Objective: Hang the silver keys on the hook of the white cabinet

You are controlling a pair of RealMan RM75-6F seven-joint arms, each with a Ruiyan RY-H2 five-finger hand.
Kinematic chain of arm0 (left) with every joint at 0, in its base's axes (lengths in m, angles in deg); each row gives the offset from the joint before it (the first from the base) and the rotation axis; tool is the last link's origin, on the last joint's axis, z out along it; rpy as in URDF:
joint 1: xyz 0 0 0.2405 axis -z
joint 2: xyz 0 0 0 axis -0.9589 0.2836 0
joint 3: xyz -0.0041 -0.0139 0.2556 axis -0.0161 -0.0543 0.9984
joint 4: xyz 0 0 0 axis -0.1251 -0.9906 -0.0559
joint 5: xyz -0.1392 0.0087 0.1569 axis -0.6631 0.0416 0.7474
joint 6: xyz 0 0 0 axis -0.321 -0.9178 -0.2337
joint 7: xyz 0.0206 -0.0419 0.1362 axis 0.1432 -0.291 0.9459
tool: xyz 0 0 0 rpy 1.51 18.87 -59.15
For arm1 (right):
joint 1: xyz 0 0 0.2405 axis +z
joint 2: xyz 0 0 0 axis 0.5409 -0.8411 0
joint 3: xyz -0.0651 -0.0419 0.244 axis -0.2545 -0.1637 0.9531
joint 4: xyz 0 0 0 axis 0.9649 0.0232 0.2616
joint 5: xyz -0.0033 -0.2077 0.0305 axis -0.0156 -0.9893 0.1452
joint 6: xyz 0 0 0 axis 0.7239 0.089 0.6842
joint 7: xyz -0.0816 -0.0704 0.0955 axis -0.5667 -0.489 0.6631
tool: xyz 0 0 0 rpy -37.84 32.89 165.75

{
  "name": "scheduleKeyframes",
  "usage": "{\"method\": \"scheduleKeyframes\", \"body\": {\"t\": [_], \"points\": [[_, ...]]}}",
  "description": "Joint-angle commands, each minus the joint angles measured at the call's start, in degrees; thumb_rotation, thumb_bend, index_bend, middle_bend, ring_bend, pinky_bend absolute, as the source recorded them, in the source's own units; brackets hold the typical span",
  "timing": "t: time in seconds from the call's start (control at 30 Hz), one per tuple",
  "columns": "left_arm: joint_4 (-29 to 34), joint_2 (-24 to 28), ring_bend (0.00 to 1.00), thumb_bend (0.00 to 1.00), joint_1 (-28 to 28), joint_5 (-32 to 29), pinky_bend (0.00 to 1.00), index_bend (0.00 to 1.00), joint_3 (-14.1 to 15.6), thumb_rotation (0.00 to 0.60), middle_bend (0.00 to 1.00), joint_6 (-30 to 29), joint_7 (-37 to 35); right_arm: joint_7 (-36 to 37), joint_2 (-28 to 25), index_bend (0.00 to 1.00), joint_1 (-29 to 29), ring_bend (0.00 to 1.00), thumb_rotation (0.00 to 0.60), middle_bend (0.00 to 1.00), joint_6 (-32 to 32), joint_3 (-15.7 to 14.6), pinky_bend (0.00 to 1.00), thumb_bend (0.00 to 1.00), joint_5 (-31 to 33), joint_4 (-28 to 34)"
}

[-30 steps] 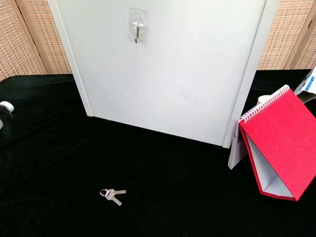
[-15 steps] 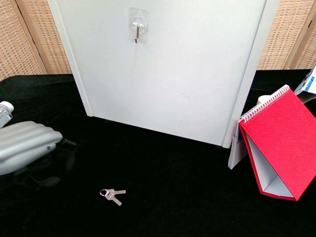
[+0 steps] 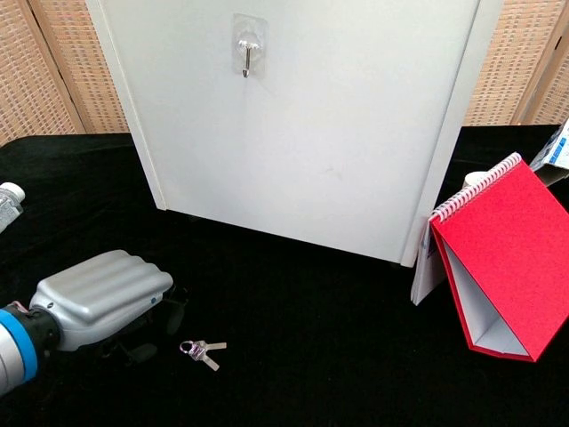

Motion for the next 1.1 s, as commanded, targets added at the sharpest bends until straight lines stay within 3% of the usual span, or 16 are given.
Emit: {"method": "scheduleKeyframes", "body": {"t": [0.03,0.47,1.1], "points": [[-1.6,-1.7,0.86,0.36,0.7,-1.1,0.76,0.46,0.2,0.6,0.94,-0.1,0.6,0.2,-0.1,0.01,0.0,0.0,0.6,0.0,-0.1,0.0,0.0,0.1,0.0,0.0],[-6.4,-6.8,0.86,0.36,2.1,-2.6,0.76,0.47,1.2,0.6,0.94,-1.8,1.2,1.7,-0.4,0.01,-0.2,0.0,0.6,0.0,-0.4,0.2,0.0,0.1,0.1,-0.1],[-9.5,-9.1,0.86,0.41,3.2,-2.9,0.76,0.51,1.7,0.6,0.94,-3.5,0.7,2.4,-0.4,0.0,-0.1,0.0,0.6,0.0,-0.2,0.1,0.0,0.1,-0.1,-0.1]]}}
